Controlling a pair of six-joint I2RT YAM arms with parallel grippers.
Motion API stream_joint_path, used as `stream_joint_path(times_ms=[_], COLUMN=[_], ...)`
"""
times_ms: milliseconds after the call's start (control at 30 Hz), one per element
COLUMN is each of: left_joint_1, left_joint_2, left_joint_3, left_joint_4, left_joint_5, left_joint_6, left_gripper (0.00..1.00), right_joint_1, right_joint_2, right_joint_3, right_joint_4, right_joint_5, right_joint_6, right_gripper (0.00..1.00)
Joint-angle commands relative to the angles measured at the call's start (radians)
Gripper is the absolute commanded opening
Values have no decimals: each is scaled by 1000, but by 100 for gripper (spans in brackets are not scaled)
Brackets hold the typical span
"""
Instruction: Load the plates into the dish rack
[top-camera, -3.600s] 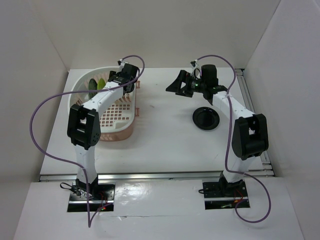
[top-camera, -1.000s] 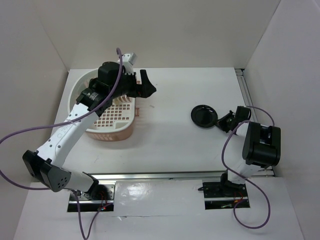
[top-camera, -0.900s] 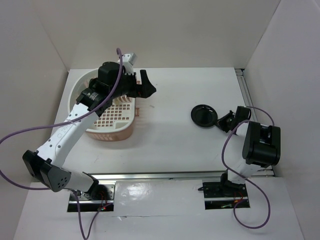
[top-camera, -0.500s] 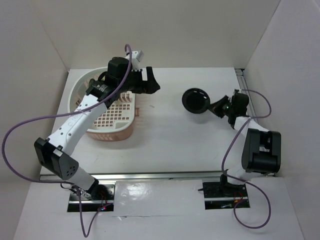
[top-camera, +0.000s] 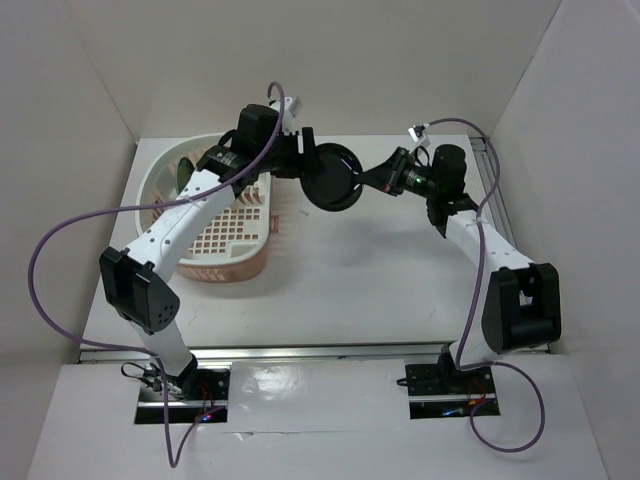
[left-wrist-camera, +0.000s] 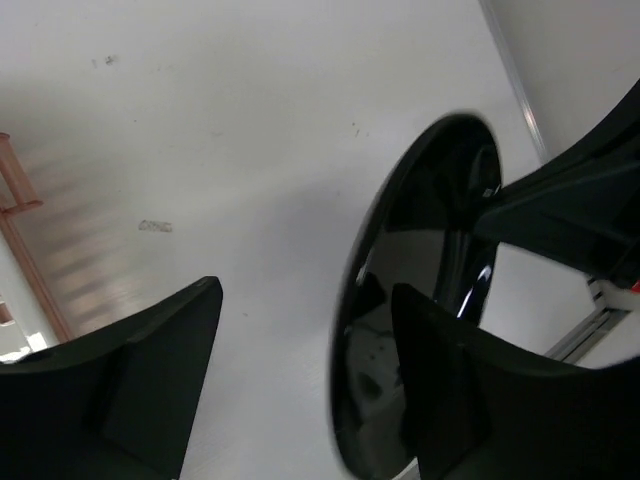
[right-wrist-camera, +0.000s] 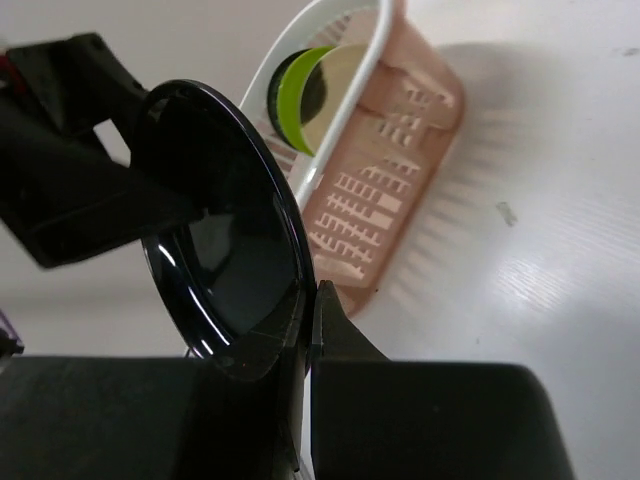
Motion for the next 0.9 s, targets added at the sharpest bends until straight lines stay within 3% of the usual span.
stream_joint_path(times_ms=[0,67,200,267,300,367,400,433,467,567,733,867], left_joint_1=[3,3,3,3,3,3,3,3,3,3,3,3], left_joint_2=[7,7,-3,-3,-3,-3,-3,-3,-3,-3,-13,-38], left_joint_3=[52,52,52,52,52,52,52,62,63,108,185,163], left_joint_4=[23,23,23,23,23,23,23,23,12,3,-19,30], left_joint_5=[23,23,11,11,11,20,20,2,-33,-125,-479,-707], left_joint_6=[23,13,13,13,13,13,13,24,24,62,171,286], left_gripper=[73,49,40,22,2,0,0,0,0,0,0,0], right_joint_1=[24,24,24,24,24,24,24,24,24,24,24,24], right_joint_2=[6,6,6,15,15,24,24,24,33,43,62,81], right_joint_3=[57,57,57,57,70,70,70,79,90,105,145,154], right_joint_4=[80,80,71,62,62,74,74,74,57,-4,-108,-162], right_joint_5=[-67,-58,-58,-49,-49,-59,-60,-50,-37,-24,5,5], right_joint_6=[-16,-16,-34,-34,-34,-34,-34,-34,-34,-65,-126,-145], right_gripper=[0,0,0,0,0,4,15,78,96,100,100,100])
